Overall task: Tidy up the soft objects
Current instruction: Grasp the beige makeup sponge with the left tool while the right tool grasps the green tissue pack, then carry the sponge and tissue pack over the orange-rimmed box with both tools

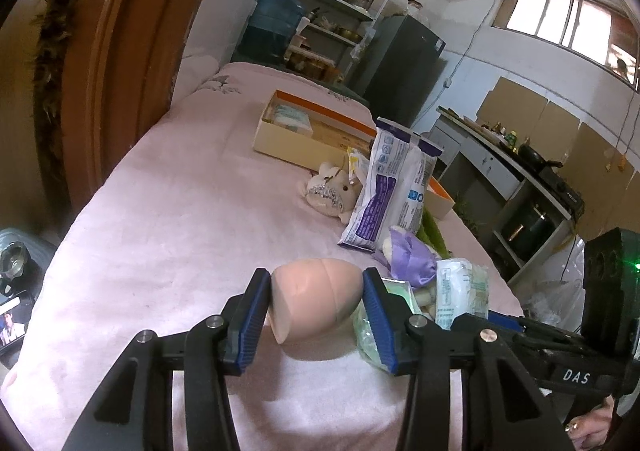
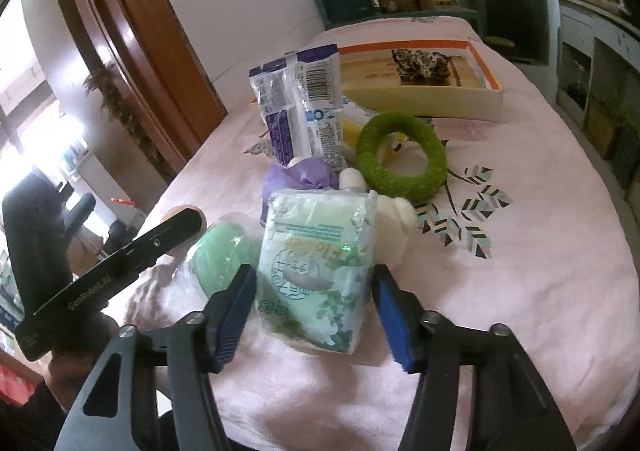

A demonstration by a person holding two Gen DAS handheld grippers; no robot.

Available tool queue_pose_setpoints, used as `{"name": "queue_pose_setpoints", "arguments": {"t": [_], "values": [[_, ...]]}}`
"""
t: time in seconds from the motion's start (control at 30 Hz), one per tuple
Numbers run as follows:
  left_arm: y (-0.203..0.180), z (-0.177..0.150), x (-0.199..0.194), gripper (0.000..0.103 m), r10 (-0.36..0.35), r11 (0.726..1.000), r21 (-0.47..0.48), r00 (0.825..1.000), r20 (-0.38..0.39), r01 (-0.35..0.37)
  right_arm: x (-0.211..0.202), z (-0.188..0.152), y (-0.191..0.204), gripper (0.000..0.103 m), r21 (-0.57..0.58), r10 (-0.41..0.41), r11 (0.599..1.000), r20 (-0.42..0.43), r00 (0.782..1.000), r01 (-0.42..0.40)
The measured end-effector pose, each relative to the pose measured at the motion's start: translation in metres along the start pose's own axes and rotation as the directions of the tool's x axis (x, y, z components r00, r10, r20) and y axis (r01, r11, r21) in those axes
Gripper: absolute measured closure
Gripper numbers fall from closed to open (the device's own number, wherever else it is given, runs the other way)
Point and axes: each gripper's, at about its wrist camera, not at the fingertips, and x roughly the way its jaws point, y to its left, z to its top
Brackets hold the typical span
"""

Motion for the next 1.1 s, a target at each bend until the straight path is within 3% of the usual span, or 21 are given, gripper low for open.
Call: {"name": "queue_pose_setpoints", "arguments": {"t": [0.47,1.1], "values": [[-0.001,0.001,-0.007,0.056,-0.004,1.000,0.002,1.000,0.017,0.004,-0.005,0.001,-0.004,0.058,0.010,-0.011,1.000,0.008,1.000,0.010],[-0.016,0.012,-0.019,0.056,-0.030,0.999,0.043,0.998,0.053,0.028,-0.033,0.011,-0.007,0.059,0.003,-0.011,1.000,0.104,0.995,0.010]]}}
